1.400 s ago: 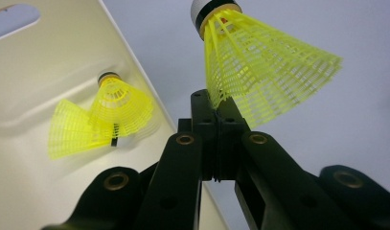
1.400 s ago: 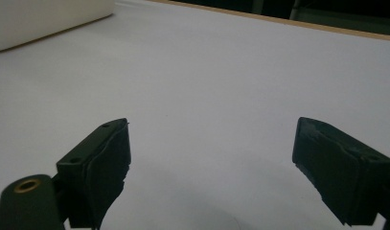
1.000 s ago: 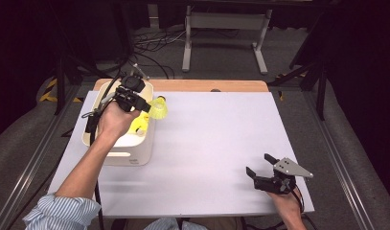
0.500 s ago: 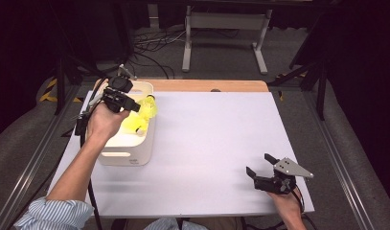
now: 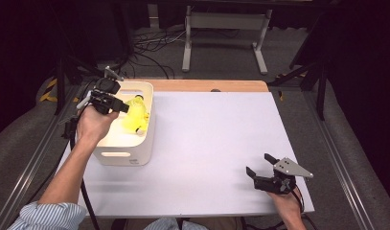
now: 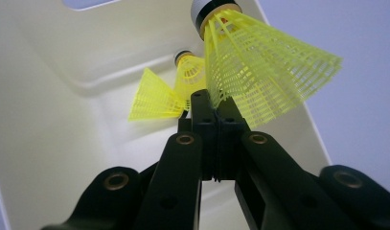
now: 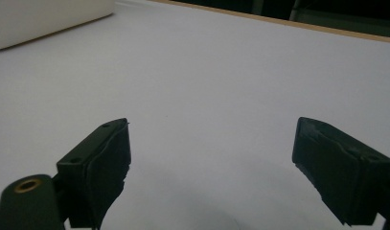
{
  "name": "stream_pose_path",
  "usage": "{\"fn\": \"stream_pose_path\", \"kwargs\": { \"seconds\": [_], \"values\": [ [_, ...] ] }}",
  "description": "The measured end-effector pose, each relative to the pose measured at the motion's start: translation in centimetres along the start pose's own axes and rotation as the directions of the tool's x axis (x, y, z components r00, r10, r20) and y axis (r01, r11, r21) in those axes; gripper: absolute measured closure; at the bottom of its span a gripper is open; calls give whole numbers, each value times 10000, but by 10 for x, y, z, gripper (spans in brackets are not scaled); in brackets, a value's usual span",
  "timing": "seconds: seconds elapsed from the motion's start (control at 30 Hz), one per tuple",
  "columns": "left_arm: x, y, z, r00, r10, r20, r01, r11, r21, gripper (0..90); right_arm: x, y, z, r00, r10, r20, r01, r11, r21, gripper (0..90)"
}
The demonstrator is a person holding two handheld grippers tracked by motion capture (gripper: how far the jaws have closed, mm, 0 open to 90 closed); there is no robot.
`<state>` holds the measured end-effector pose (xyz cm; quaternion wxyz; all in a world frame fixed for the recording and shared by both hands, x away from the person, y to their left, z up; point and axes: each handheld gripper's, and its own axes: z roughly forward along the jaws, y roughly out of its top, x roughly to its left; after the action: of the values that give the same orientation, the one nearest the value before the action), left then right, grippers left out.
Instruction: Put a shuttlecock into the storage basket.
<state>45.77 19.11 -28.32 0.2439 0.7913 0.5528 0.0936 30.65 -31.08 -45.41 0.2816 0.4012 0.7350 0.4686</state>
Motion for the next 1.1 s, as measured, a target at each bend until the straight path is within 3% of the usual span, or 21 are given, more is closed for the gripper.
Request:
{"fn": "stream_pose_path", "kwargs": {
  "seconds": [0.53, 0.83, 1.1],
  "values": [
    [19, -17, 11, 9967, -53, -811, 80, 9994, 334, 896, 0, 0, 0, 10000, 41, 18, -41, 10000, 14, 137],
    [27, -23, 26, 9958, -221, -891, 275, 9978, 600, 895, 0, 0, 0, 10000, 35, -31, -35, 10000, 45, 136],
    [29, -26, 36, 9934, -89, -1142, 200, 9951, 965, 893, 0, 0, 0, 10000, 8, -29, -8, 10000, 50, 136]
  ]
}}
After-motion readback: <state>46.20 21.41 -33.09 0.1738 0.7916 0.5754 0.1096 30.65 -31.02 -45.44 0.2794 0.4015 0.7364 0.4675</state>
